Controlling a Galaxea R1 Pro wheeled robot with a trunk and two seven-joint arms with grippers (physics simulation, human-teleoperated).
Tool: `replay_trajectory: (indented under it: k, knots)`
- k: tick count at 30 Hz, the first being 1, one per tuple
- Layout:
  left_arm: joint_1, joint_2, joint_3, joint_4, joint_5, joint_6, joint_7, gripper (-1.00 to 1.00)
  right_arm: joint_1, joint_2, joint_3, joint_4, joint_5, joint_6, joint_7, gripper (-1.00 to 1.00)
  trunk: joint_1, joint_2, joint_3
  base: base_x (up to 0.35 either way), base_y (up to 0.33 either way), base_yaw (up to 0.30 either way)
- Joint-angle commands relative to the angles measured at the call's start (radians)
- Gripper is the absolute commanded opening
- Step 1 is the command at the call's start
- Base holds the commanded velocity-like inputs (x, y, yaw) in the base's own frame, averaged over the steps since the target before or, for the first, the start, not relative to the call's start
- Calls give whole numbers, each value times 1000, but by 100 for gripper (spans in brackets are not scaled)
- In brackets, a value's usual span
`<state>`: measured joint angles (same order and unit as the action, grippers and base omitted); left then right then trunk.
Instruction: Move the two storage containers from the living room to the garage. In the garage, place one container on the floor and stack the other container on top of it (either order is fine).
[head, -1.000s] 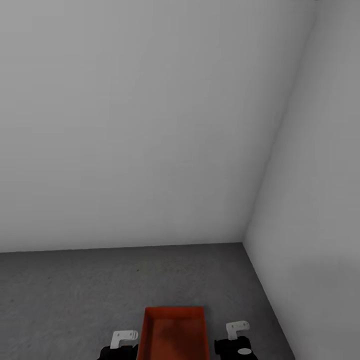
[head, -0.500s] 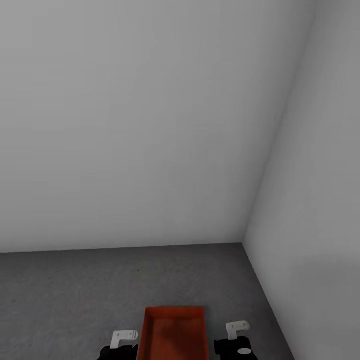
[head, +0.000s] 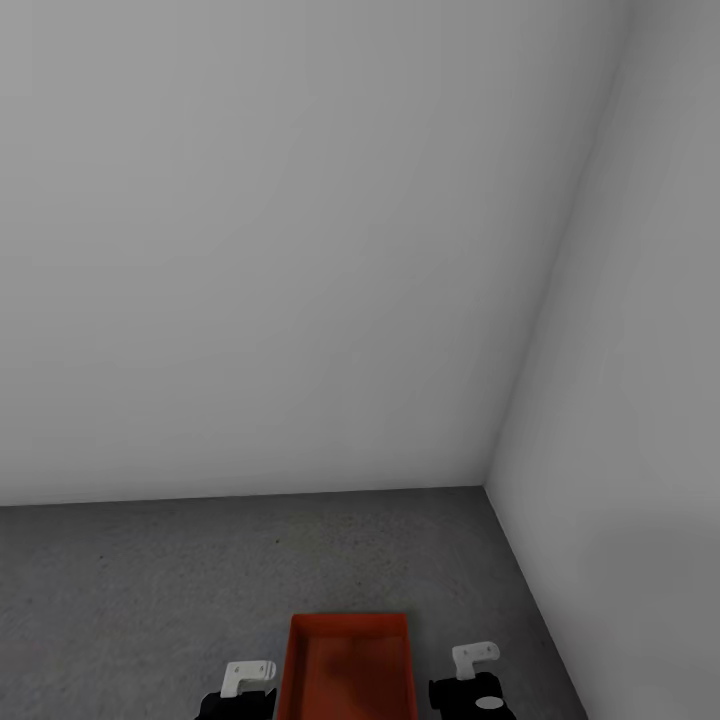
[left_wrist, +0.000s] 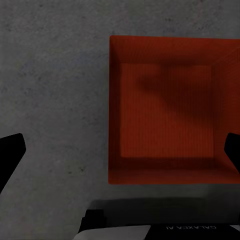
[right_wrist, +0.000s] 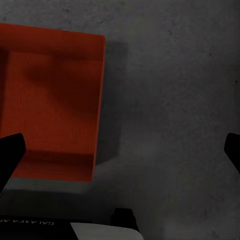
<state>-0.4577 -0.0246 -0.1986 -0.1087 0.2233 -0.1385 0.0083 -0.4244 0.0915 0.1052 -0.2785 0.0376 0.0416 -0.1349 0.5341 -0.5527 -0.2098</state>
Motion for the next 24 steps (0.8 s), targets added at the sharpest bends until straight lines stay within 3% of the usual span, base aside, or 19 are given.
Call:
replay_trajectory:
  k: [1,14,24]
  knots:
    - [-1,0,-8,1,10,-4,1,100,-1,0,6,-1,4,4,-7,100,0,-1,-2,0,0,0]
    - [-1,0,-8,1,9,-3,0,100,-1,1,7,-2,4,4,-11,100,0,-1,9,-8,0,0]
    - [-2,-2,-9,2,6,9,1,100,-1,5,13,-2,4,5,-11,100,0,-1,25,-133,0,0]
